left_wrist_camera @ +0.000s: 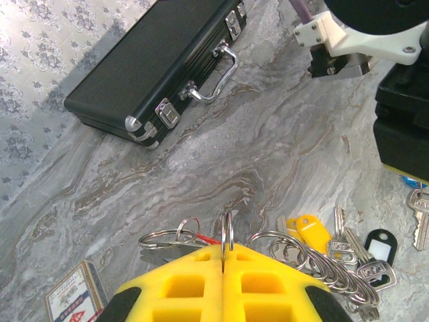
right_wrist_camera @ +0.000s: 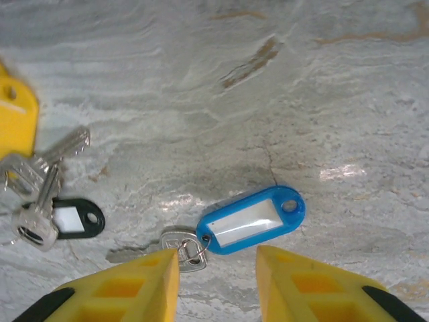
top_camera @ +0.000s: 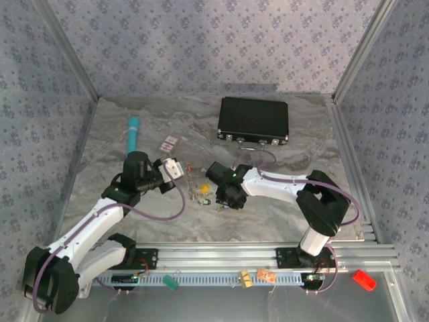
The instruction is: Put the keys on the keyring
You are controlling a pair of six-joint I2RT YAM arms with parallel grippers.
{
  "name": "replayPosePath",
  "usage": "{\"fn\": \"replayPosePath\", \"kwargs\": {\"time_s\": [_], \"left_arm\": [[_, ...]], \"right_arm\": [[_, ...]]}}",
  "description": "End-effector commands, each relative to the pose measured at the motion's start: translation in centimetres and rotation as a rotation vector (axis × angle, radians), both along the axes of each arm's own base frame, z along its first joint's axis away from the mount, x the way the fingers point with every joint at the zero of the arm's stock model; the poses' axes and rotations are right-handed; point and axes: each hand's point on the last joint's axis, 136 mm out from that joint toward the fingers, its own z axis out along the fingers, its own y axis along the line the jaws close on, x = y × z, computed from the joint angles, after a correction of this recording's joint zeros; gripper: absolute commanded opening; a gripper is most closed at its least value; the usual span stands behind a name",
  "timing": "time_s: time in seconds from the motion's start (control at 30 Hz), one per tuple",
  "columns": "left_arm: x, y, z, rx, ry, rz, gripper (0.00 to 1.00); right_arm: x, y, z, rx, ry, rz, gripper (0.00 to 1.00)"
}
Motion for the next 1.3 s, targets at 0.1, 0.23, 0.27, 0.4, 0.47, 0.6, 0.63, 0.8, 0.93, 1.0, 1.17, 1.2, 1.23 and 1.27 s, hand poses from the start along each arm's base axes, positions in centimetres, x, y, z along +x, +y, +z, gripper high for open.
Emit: {"fn": "replayPosePath", "kwargs": {"time_s": [0.1, 0.23, 0.27, 0.4, 0.47, 0.6, 0.63, 0.8, 0.93, 1.0, 1.17, 1.2, 1.23, 1.27], "left_arm": [[-0.2, -0.3, 1.1, -0.037, -0.018, -0.02, 0.0], [-0.2, -0.3, 1.2, -0.039, -0.02, -0.021, 0.0], [-0.2, -0.3, 1.2, -0.038, -0.019, -0.022, 0.0], [-0.2, -0.3, 1.3, -0.04, -0.024, -0.02, 0.0], [-0.3, -0.3, 1.3, -0.039, -0.024, -0.021, 0.0], [-0.2, -0.3, 1.3, -0.039, -0.025, -0.02, 0.0], [-0.3, -0.2, 1.3, -0.039, -0.026, -0.021, 0.0], [-0.3, -0.3, 1.1, -0.036, -0.023, -0.021, 0.0], [-0.3, -0.3, 1.2, -0.037, -0.024, -0.022, 0.0], [-0.3, -0.3, 1.1, -0.037, -0.022, -0.021, 0.0], [-0.3, -0.3, 1.1, -0.035, -0.021, -0.022, 0.0], [-0.3, -0.3, 1.1, -0.036, -0.022, -0.023, 0.0], [-0.3, -0.3, 1.0, -0.036, -0.019, -0.023, 0.0], [-0.3, -0.3, 1.0, -0.035, -0.019, -0.023, 0.0]], "right_arm": [[0.2, 0.2, 0.7, 0.04, 0.025, -0.217, 0.4], [0.5, 0.8, 0.2, 0.048, 0.024, -0.221, 0.41], [0.5, 1.0, 0.1, 0.047, 0.028, -0.222, 0.41], [0.6, 1.3, -0.2, 0.029, 0.022, -0.202, 0.4], [0.5, 1.2, -0.4, 0.013, 0.024, -0.196, 0.4], [0.4, 1.3, -1.0, -0.002, 0.028, -0.184, 0.39], [0.3, 1.3, -1.1, -0.009, 0.031, -0.181, 0.39], [-0.2, 1.7, -1.7, -0.021, 0.043, -0.166, 0.34], [-0.2, 1.4, -1.5, -0.035, 0.031, -0.163, 0.25], [-0.2, 1.1, -1.4, -0.044, 0.025, -0.161, 0.19], [-0.1, 0.5, -0.5, -0.063, -0.005, -0.141, 0.07], [-0.3, 0.4, -0.3, -0.067, -0.006, -0.135, 0.05], [-0.3, 0.2, -0.1, -0.071, -0.01, -0.127, 0.02], [-0.4, -0.1, -0.1, -0.078, -0.011, -0.123, 0.0]]}}
